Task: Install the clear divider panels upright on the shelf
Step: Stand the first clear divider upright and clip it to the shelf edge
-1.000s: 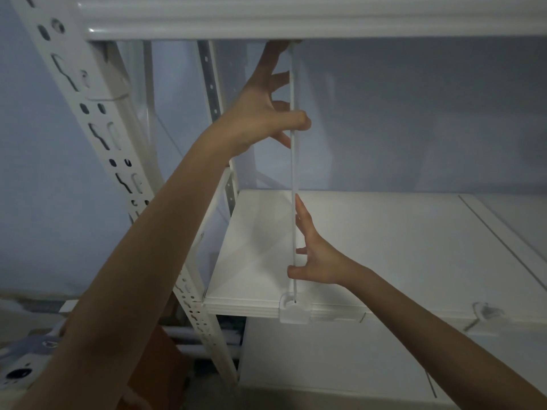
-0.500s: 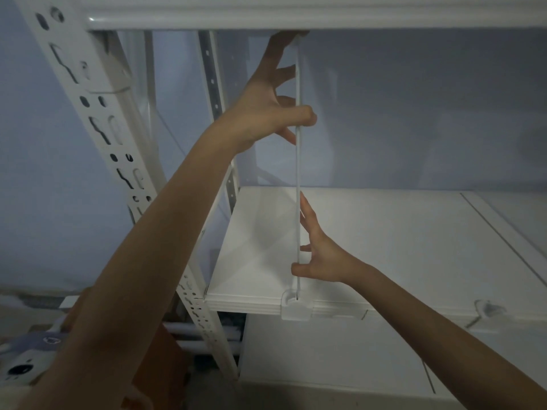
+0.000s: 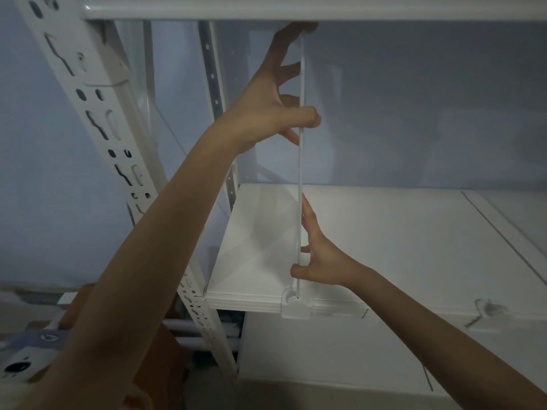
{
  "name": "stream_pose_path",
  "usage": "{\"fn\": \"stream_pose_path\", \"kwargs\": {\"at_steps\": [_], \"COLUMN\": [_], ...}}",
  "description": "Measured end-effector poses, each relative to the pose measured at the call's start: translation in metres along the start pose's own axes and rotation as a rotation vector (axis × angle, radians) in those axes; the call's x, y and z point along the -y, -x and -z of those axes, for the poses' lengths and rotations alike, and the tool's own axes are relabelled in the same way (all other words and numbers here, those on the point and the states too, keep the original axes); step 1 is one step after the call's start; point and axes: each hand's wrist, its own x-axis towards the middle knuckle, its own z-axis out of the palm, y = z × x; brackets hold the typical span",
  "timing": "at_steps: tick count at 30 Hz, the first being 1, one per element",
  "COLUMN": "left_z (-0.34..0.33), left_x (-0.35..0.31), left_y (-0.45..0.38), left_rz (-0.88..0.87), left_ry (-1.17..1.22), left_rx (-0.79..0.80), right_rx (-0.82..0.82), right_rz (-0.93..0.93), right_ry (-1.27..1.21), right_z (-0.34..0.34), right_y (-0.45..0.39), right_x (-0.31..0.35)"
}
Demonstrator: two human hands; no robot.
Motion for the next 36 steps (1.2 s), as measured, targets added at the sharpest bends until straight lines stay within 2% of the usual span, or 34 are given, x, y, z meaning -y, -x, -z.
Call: {"fn": "stream_pose_path", "kwargs": {"at_steps": [7,15,22,26,36], "left_z": [0.004,-0.002,-0.008,-0.011,-0.017], "left_x": [0.005,0.000,-0.006,-0.004,-0.005], "left_y": [-0.001,0.001,0.004,0.004,0.010], "left_rz": [-0.002,-0.003,-0.067,-0.025,-0.101], "left_ry": [0.049,0.055,0.093,0.091,0.080], "left_rx": [0.002,0.021,0.028,0.010,-0.009], "right_rx": [0.011,0.097,0.038,0.036,0.066], "right_rz": [-0.003,-0.063,-0.061,-0.070,-0.122], "right_ry": [0.001,-0.117,-0.161,-0.151,-0.109], "right_z": [-0.004,0.007,0.004,0.001,-0.012], "right_y": [-0.002,-0.003,0.000,0.001,0.001], "right_x": [-0.003,-0.006,-0.006,-0.005,-0.005]}}
